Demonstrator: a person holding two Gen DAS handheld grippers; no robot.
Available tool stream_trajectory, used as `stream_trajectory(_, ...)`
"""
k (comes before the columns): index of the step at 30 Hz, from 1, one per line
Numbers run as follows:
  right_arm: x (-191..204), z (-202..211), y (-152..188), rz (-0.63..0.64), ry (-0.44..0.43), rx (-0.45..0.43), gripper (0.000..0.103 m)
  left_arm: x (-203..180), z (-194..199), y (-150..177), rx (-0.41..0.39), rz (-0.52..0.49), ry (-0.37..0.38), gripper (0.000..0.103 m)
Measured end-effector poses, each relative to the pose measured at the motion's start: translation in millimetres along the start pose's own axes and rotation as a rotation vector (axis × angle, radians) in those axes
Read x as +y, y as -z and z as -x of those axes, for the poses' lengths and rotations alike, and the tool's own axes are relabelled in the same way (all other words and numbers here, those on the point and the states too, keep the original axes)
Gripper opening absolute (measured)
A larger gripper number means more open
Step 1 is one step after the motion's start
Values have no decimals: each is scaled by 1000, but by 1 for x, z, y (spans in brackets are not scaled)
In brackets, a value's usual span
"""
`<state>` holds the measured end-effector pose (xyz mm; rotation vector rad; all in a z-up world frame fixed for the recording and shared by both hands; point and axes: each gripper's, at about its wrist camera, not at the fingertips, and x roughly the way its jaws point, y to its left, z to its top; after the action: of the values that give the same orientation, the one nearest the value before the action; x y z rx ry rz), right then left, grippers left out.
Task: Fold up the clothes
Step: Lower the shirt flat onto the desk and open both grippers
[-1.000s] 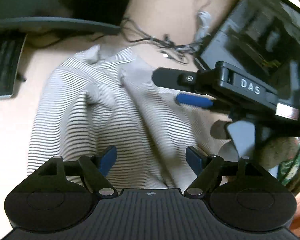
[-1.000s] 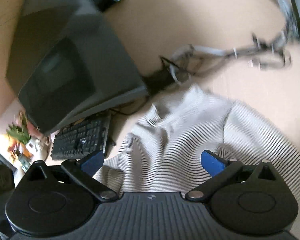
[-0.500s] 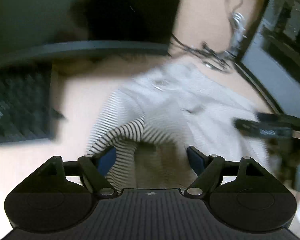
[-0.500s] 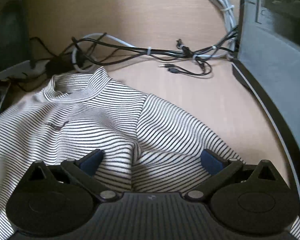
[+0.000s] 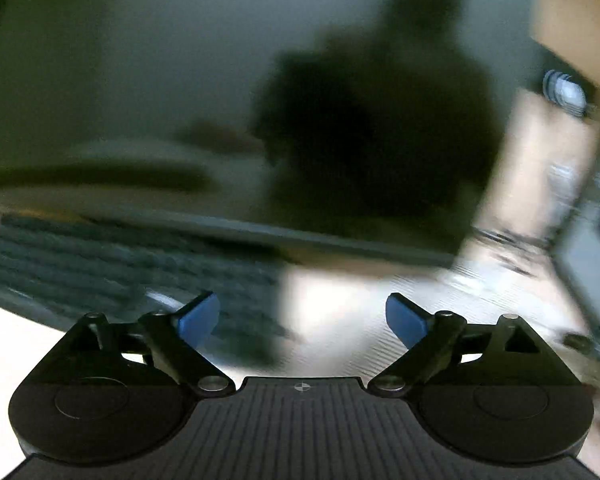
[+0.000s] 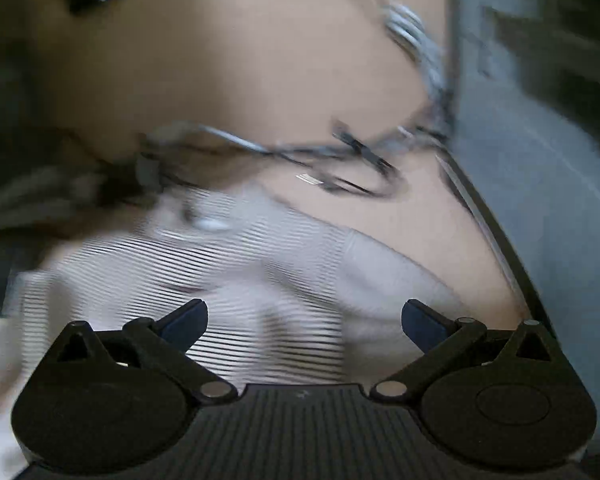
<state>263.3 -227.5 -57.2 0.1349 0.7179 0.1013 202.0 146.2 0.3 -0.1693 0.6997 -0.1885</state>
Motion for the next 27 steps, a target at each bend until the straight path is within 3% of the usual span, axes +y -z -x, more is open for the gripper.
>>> stream_trajectory(1,8,4,2,7,-61,2,103,1,4,-1,-6,13,11,95)
stream_trajectory(2,17,7,4,14,-121,5,103,-13,-5,4,21,1,90,95)
stream_trajectory(3,25,4,8,11,-188,46,103,-28,-14,11,55,-25,144,95)
stream_trajectory(5,37,-5,21,12,-238,150,103,-56,-32,24,122,-78,245,96)
stream_trajectory(8,46,-9,50,136,-137,229,103,-81,-59,49,200,-194,178,96)
stream_trajectory(11,40,2,71,325,4,149,103,-74,-77,67,266,-233,51,95)
stream_trajectory(13,29,12,70,334,140,126,103,-62,-76,73,264,-262,-70,95)
stream_trajectory(16,18,34,68,271,174,96,103,-47,-63,70,242,-232,-87,95)
stream_trajectory(21,28,82,81,73,-69,87,103,-62,-36,75,220,-225,-32,96)
stream_trajectory(23,36,90,92,2,-111,96,103,-71,-26,80,221,-227,0,98)
stream_trajectory(27,54,94,122,-21,-73,166,103,-85,-22,97,234,-227,108,99)
